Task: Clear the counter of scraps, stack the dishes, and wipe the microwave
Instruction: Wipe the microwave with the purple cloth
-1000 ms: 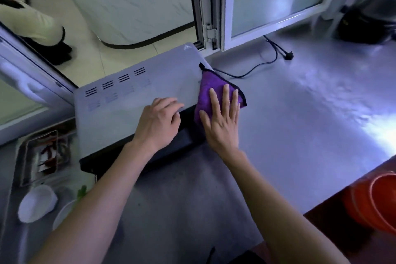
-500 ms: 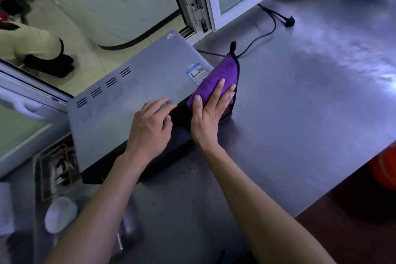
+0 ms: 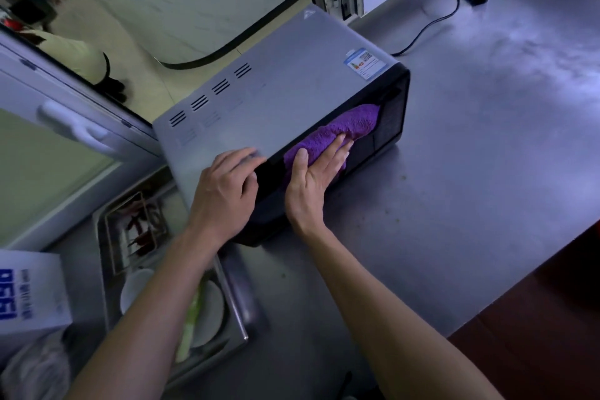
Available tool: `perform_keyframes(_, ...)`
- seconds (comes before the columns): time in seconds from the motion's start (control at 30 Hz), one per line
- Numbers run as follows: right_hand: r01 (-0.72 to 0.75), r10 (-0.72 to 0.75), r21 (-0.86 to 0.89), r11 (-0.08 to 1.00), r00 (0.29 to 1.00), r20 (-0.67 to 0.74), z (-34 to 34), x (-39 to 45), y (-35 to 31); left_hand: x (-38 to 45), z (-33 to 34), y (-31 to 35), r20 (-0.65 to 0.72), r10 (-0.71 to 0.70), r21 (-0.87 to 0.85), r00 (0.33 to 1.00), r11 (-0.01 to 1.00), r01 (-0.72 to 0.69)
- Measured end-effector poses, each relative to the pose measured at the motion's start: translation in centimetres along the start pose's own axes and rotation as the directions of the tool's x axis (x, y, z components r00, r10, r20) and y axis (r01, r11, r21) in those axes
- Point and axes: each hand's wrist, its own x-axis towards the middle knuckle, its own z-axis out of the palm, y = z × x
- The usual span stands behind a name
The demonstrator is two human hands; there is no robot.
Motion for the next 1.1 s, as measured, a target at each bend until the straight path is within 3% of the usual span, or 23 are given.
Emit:
perform_keyframes(0.33, -0.001, 0.003, 0.058, 0.998, 0.999, -0.033, 8.0, -10.2, 1.4, -6.3, -2.1, -7.3, -0.019, 0.004, -0.075, 1.0, 0.997, -0.006)
perform_keyframes(0.6, 0.03, -0.03, -0.001, 1.0, 0.998, 0.056, 11.9, -16.7, 4.1, -7.9, -2.6, -9.4, -0.012, 0.051, -0.098, 0.999, 0.994, -0.052)
perform_keyframes(0.83, -0.069, 0.067, 0.046, 0.997, 0.997, 0.044, 11.2, -15.2, 4.6, -6.8, -2.4, -8.7, 0.034, 0.127, -0.007, 0.991, 0.992, -0.127)
perform_keyframes(1.1, -0.227, 0.23, 0.17, 0.959, 0.973, 0.005, 5.4, -6.8, 3.4, -1.4, -0.5, -3.5, 0.064, 0.208, 0.005, 0.976, 0.978, -0.208)
